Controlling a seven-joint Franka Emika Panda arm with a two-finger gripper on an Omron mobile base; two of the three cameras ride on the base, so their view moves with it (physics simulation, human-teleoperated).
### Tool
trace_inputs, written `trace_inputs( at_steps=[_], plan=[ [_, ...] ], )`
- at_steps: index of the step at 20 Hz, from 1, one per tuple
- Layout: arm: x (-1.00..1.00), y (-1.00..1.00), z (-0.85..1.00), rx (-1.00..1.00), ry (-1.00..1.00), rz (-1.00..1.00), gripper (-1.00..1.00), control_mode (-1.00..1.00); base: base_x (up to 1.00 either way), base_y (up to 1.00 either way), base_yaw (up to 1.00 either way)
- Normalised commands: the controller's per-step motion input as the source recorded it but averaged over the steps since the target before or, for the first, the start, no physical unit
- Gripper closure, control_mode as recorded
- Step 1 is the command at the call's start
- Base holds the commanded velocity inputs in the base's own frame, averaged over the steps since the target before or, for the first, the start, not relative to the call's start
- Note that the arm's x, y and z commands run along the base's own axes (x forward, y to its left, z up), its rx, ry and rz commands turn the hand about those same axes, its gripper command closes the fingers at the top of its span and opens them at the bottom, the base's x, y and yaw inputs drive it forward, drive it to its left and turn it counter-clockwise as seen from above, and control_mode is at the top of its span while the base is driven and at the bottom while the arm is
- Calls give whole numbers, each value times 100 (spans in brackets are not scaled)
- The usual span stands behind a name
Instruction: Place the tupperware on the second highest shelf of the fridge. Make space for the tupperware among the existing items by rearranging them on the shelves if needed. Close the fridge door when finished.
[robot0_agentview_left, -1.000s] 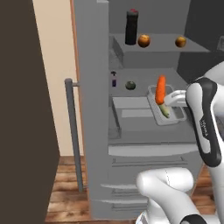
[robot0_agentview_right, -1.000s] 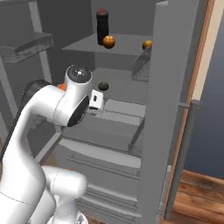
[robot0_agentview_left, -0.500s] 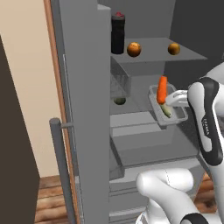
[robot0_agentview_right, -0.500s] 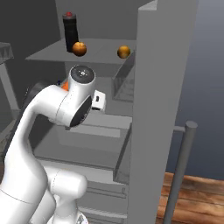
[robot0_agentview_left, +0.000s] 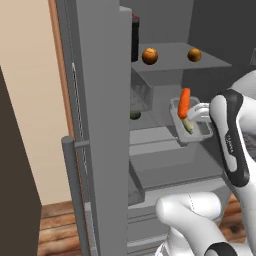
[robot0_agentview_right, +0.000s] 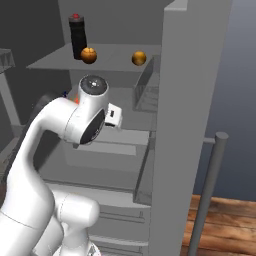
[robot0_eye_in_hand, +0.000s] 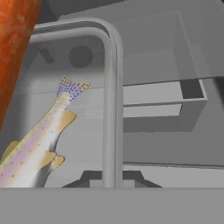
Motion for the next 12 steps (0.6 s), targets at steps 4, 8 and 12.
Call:
trace_inputs(
  at_steps=[4, 8, 12],
  plan=[
    [69, 0, -48, 0, 8, -20, 100, -100, 0, 0, 0],
    [61, 0, -35, 2, 7, -22, 100, -100, 0, 0, 0],
    [55, 0, -19, 1, 8, -24, 100, -100, 0, 0, 0]
  ],
)
